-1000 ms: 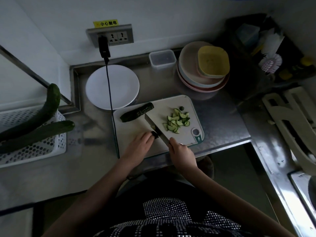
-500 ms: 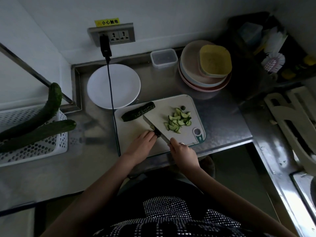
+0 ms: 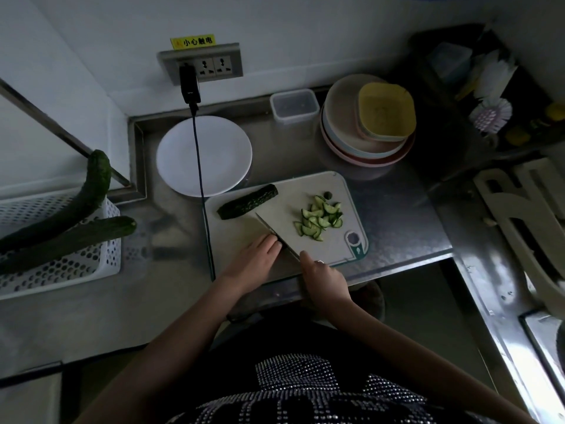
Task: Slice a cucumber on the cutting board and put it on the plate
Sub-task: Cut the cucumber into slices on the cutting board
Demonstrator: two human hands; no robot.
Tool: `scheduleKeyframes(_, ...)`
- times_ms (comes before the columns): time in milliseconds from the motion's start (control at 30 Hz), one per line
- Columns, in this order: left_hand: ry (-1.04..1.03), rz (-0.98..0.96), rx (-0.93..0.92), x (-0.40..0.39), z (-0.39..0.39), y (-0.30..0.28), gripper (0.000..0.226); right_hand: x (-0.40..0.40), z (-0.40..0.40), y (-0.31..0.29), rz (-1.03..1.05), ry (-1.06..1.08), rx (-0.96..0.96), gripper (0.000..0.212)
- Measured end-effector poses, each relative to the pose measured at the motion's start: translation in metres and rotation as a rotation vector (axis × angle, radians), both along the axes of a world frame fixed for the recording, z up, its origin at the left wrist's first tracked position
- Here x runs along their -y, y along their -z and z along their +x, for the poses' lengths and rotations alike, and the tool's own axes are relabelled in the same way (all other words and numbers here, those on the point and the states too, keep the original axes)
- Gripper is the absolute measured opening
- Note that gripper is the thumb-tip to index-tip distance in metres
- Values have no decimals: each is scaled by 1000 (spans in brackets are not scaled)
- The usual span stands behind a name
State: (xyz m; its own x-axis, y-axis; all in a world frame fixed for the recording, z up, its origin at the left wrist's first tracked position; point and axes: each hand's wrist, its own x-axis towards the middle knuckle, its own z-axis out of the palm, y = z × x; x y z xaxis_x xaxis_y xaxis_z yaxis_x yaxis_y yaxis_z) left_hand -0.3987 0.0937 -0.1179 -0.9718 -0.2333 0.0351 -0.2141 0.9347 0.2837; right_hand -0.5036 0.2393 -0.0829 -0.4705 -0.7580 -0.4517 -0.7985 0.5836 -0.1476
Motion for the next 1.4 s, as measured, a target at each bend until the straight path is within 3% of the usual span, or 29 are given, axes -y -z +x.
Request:
scheduleKeyframes(133,0,-5,7,0,0,-3,42,-1,-2,1,-18,0,13,26)
scheduleKeyframes(233,2,-6,-6,0,5,-1,41,-4,-5,0,-140,61,48,16)
scheduleKeyframes(367,42,-31,-8,2,14,2,41,-4,-3,-3,-246,117,84,20)
scheduleKeyframes(500,27,-12,-17,3,11,-2,34,-1,1,0,-223,82,108,21)
scheduleKeyframes(700,16,1,-8,2,9,-4,51,-1,2,0,-153,20,67,21)
scheduleKeyframes(800,16,-6,-36,1,7,-3,38,0,4,1,-82,-6,22,20)
scheduleKeyframes(933,15,-16,-28,1,7,-3,42,2,5,2,14,-19,-16,34)
scheduleKeyframes(1167,9,9,-46,1,9,-6,36,-2,2,0,-135,1,2,17)
scheduleKeyframes(1267,26,23,-43,2,10,-4,37,-6,1,-3,-237,36,19,23)
scheduleKeyframes(1400,37,11,-31,3,13,-3,46,-4,4,-3,-223,-7,22,23)
